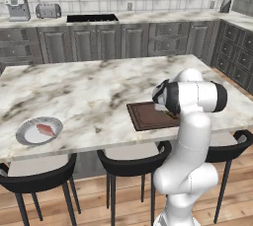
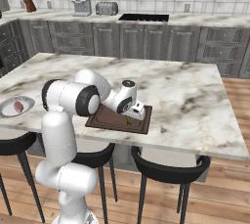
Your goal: Create a steak meal by picking up the steak and asparagus from the tray and placing them on the plate. Leave the sweet potato on the tray.
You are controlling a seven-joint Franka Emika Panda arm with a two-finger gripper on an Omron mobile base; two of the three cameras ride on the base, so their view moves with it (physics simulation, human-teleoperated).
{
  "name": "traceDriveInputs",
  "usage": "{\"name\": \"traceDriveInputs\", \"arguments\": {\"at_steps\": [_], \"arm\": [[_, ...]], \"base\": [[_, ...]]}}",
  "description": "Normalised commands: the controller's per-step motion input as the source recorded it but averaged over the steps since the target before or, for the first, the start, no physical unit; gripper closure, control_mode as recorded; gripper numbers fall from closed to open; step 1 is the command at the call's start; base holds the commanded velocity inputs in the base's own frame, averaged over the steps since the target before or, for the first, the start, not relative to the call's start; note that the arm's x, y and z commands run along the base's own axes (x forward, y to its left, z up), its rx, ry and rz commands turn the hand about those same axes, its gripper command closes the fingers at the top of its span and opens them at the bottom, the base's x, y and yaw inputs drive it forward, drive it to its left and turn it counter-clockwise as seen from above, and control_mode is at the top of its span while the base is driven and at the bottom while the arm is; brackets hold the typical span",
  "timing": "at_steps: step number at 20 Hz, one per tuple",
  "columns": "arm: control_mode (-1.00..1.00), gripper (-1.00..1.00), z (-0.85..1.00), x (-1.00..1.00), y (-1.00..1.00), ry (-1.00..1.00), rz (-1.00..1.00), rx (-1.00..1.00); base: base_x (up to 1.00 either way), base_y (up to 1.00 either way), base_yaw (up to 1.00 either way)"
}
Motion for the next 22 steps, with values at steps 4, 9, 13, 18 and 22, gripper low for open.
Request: {"name": "traceDriveInputs", "arguments": {"at_steps": [4,9,13,18,22], "arm": [[-1.00,1.00,0.00,0.00,0.00,0.00,0.00,0.00],[-1.00,1.00,0.27,-0.03,0.00,0.00,0.02,0.00],[-1.00,1.00,0.63,-0.37,0.16,0.00,0.10,0.00],[-1.00,1.00,0.48,-0.58,0.53,-0.03,0.17,-0.03],[-1.00,1.00,0.42,-0.55,0.82,-0.08,0.17,-0.07]], "base": [[0.00,0.00,0.00],[0.00,0.00,0.00],[0.00,0.00,0.00],[0.00,0.00,0.00],[0.00,0.00,0.00]]}}
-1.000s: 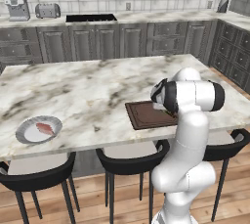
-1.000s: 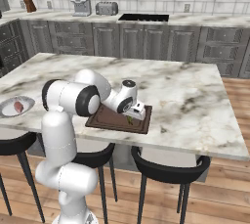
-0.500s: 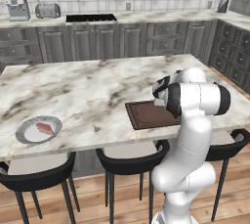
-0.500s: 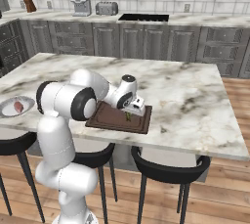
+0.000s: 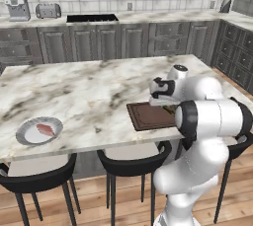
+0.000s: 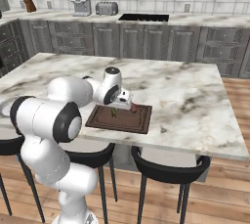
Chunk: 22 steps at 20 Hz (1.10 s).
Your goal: Create a steak meal by picking up the steak and asparagus from the tray and placing them on the plate. Leave the sweet potato on the tray.
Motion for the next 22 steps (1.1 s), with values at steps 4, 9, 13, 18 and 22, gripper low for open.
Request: {"name": "traceDriveInputs", "arguments": {"at_steps": [4,9,13,18,22], "arm": [[-1.00,1.00,0.39,-0.56,0.98,-0.13,0.19,-0.11],[-1.00,1.00,0.39,-0.47,1.00,-0.14,0.19,-0.12],[-1.00,1.00,0.46,-0.26,0.97,-0.07,0.16,-0.06],[-1.00,1.00,0.44,-0.02,0.97,0.00,0.13,0.00],[-1.00,1.00,0.23,0.00,1.00,0.02,0.12,0.00]], "base": [[0.00,0.00,0.00],[0.00,0.00,0.00],[0.00,0.00,0.00],[0.00,0.00,0.00],[0.00,0.00,0.00]]}}
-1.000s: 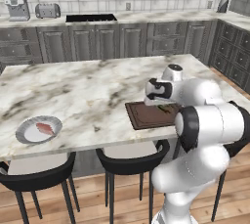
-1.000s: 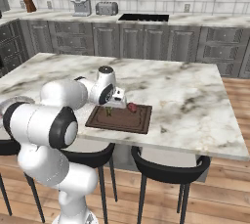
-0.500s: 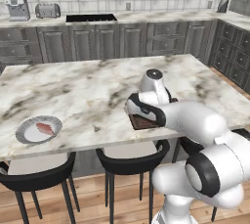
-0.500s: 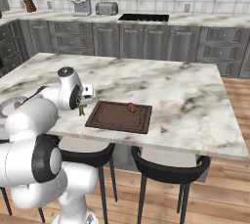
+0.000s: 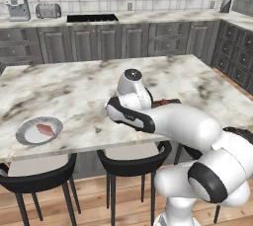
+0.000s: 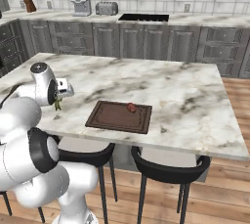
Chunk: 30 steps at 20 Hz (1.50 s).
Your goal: Create a steak meal by picking up the steak and asparagus from the tray and placing them on the plate. Leave the sweet potato on the tray.
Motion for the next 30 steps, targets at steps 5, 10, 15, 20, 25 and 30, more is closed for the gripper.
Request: {"name": "traceDriveInputs", "arguments": {"at_steps": [5,10,15,20,25,30], "arm": [[-1.00,1.00,0.03,0.00,1.00,0.05,0.12,-0.03],[-1.00,1.00,0.00,0.00,1.00,0.05,0.12,-0.06],[-1.00,1.00,0.00,0.00,1.00,0.02,0.10,-0.09],[-1.00,1.00,0.00,0.00,0.97,0.00,0.06,-0.10],[-1.00,1.00,-0.09,0.00,0.79,0.00,0.04,-0.09],[-1.00,1.00,-0.31,0.09,0.56,0.00,0.02,-0.08]], "base": [[0.00,0.00,0.00],[0.00,0.00,0.00],[0.00,0.00,0.00],[0.00,0.00,0.00],[0.00,0.00,0.00],[0.00,0.00,0.00]]}}
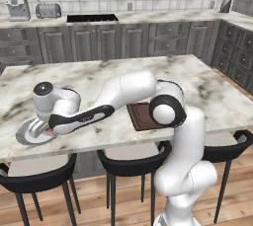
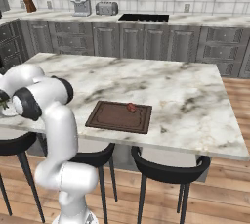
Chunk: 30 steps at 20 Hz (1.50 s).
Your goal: Create a steak meal by picking up the steak and asparagus from the tray and placing them on the plate. Leave the sweet potato on the tray.
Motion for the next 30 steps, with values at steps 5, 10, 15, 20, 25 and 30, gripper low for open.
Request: {"name": "traceDriveInputs", "arguments": {"at_steps": [5,10,15,20,25,30], "arm": [[-1.00,1.00,-0.43,0.26,0.52,0.00,0.01,-0.07],[-1.00,1.00,-0.28,0.41,0.35,0.00,0.00,-0.04],[-1.00,1.00,-0.31,0.55,0.08,0.00,0.00,0.00],[-1.00,1.00,-0.34,0.53,0.00,0.00,0.00,0.00],[-1.00,1.00,-0.26,0.38,0.00,0.00,0.00,0.00],[-1.00,-1.00,0.00,0.19,0.00,-0.03,0.00,0.00]], "base": [[0.00,0.00,0.00],[0.00,0.00,0.00],[0.00,0.00,0.00],[0.00,0.00,0.00],[0.00,0.00,0.00],[0.00,0.00,0.00]]}}
